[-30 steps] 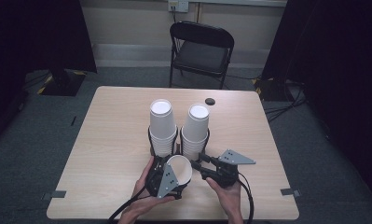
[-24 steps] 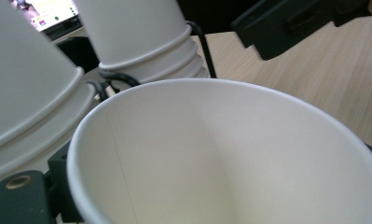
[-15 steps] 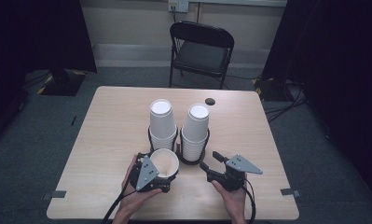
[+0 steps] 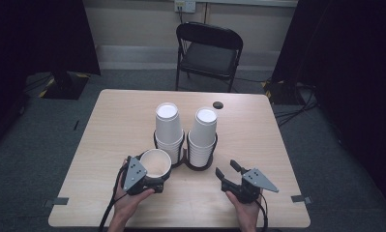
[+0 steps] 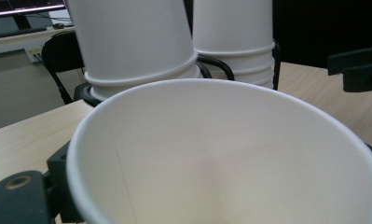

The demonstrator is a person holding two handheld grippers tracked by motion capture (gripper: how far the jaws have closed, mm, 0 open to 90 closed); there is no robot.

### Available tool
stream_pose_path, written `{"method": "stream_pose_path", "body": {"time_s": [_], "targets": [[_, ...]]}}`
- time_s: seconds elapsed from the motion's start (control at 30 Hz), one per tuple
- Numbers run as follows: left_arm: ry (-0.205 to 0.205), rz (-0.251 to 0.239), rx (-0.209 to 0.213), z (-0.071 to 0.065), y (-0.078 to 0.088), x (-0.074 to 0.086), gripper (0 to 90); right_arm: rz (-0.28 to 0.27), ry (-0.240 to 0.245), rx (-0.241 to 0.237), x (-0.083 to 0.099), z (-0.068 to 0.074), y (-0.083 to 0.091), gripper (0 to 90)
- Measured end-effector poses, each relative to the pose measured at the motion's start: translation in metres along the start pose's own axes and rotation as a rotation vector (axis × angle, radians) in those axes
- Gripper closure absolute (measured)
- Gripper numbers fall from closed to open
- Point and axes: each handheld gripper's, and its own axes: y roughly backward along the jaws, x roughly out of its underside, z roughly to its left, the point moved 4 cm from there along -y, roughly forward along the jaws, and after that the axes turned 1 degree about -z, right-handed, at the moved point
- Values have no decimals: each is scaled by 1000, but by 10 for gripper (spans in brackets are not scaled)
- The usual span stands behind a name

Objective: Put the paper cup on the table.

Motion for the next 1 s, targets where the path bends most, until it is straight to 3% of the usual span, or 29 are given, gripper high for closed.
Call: {"method": "stream_pose_path", "body": {"time_s": [0.13,0.23,0.33,0.43,0.53,0.63,0.77,0.9,1.0], "targets": [[26,1,-34,15,4,-3,96,-4,-45,36,6,-7,3,237],[33,-9,-52,25,6,-8,96,-3,-42,68,10,-10,3,185],[56,-25,-64,35,7,-11,96,4,-29,67,13,-11,3,151],[66,-29,-92,45,7,-12,95,0,-39,71,15,-12,3,150],[99,-35,-88,53,6,-10,95,-4,-45,113,16,-16,4,144],[114,-33,-116,62,5,-8,95,14,-41,151,18,-18,4,142],[141,-35,-155,76,0,-3,95,11,-25,162,21,-18,4,139],[129,-19,-187,88,-10,1,94,15,-14,159,21,-17,3,139],[142,3,-201,97,-21,8,93,31,-10,151,21,-17,1,139]]}}
